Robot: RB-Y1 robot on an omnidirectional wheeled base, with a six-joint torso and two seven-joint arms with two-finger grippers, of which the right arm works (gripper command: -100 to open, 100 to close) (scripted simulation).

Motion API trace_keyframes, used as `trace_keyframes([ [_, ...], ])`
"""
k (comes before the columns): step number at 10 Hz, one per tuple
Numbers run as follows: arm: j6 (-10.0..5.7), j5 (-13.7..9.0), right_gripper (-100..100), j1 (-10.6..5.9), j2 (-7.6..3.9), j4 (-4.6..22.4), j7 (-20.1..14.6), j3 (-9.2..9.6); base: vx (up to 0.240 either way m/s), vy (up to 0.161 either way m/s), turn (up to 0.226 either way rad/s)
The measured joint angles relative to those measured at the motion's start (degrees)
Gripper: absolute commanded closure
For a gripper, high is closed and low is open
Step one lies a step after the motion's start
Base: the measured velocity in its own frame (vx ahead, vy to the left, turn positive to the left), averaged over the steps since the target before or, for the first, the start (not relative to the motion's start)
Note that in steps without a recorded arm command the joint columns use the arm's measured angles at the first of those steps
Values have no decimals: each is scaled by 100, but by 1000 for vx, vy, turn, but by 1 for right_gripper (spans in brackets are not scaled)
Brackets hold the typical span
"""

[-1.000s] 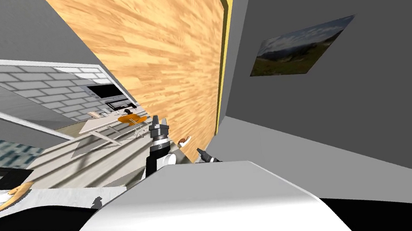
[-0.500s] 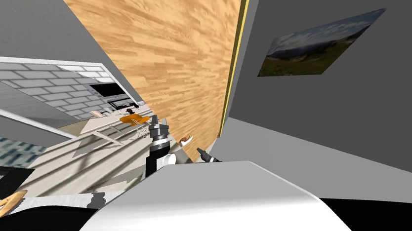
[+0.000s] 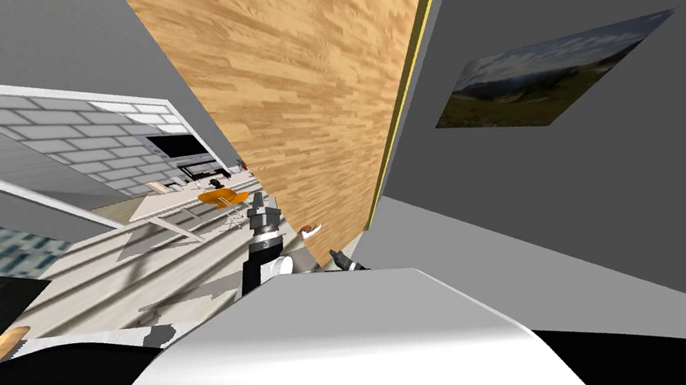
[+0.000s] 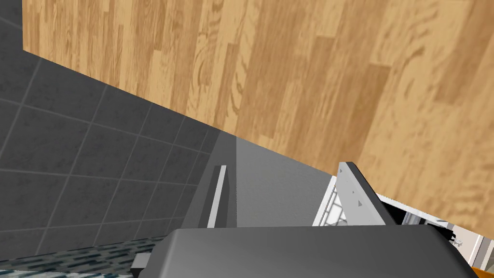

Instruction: Push the door open

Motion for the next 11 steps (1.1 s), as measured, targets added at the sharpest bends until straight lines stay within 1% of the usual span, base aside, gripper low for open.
trace_keyframes([
  [3,0,0,100,2,-3,1,0,0,-6,-8,0],
  [4,0,0,-100,2,-3,1,0,0,-35,59,-89],
  [5,10,-20,-100,-13,40,44,20,-90,-42,142,-144],
  [6,31,-43,-100,8,75,56,63,-208,-79,201,-138],
  [7,34,-74,-100,-21,145,147,103,-349,-100,187,-78],
  [8,51,-95,-100,-10,183,166,140,-452,-86,169,-114],
  [9,106,-116,-100,32,213,117,190,-569,-83,132,-91],
  [10,125,-139,-100,1,289,200,229,-676,-67,140,-104],
  [11,160,-161,-100,22,323,186,268,-787,-54,144,-120],
])
